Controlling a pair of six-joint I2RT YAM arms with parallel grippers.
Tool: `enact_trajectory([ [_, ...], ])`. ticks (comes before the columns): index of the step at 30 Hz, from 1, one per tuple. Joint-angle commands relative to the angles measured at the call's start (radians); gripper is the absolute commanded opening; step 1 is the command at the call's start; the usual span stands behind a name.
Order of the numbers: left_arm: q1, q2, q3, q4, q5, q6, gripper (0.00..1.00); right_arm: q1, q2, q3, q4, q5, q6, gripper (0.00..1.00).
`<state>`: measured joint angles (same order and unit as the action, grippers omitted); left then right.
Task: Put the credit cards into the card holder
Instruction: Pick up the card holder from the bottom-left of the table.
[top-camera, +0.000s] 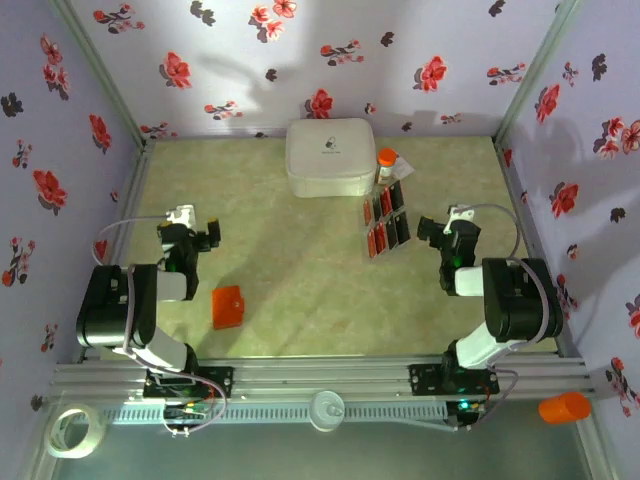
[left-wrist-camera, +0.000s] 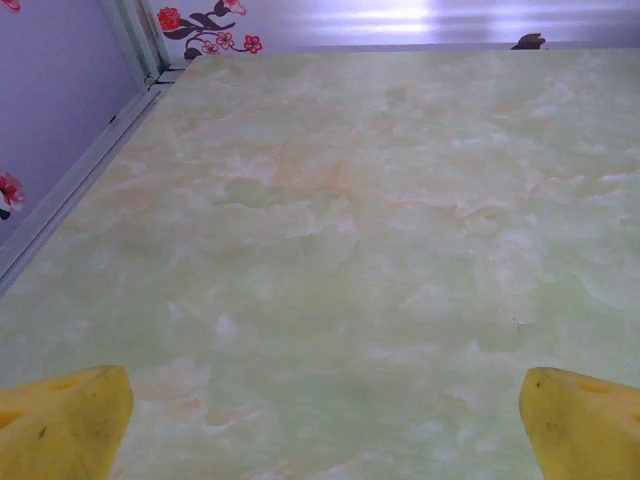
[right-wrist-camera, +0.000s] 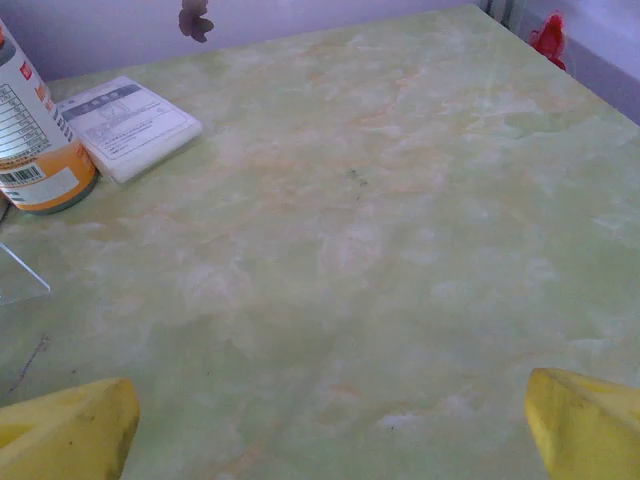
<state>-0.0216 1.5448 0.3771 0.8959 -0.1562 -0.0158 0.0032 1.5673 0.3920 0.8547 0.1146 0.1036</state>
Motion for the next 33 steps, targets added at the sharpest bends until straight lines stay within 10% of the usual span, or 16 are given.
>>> enact_trajectory([
  [1,-0.001,0.002,0.017,-0.004,0.001,0.013,1.0,-0.005,-0.01,0.009,0.004,-0.011,-0.018,0.99],
  [33,0.024,0.0,0.021,-0.017,0.027,-0.008,1.0,-0.005,-0.009,0.011,0.004,-0.005,-0.012,0.99],
])
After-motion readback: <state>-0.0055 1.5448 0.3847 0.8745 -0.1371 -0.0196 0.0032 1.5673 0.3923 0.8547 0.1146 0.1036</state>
